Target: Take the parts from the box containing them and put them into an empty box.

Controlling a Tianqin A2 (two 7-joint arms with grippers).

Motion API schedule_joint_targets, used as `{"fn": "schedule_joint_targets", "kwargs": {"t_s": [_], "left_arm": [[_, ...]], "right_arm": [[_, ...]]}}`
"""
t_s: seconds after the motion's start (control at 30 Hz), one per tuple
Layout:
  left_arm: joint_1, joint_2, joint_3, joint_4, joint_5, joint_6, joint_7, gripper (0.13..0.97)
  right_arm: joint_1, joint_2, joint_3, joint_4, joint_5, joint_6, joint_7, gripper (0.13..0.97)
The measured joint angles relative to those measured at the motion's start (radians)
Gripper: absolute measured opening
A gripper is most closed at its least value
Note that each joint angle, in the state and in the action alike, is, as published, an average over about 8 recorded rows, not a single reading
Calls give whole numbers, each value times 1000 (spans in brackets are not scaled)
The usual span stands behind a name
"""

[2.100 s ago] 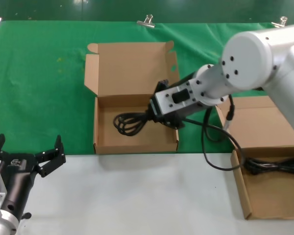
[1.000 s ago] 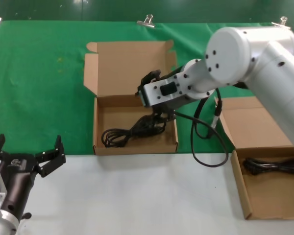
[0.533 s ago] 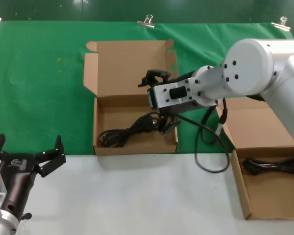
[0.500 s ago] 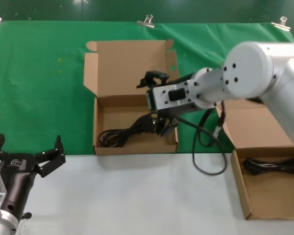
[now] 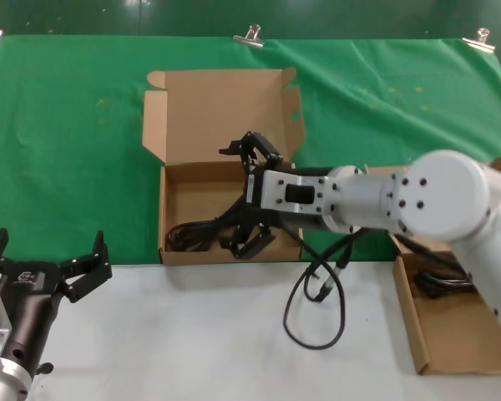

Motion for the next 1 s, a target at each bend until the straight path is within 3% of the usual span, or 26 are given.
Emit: {"fn": "schedule_joint_targets", "kwargs": {"t_s": [0.33, 1.0], "left_arm": [[0, 0, 0, 0, 0, 0, 0, 966], [0, 0, 0, 0, 0, 0, 0, 966]], "right_arm": [[-172, 17, 94, 97, 115, 129, 11, 962], [-515, 50, 280, 290, 344, 386, 33, 966]]}}
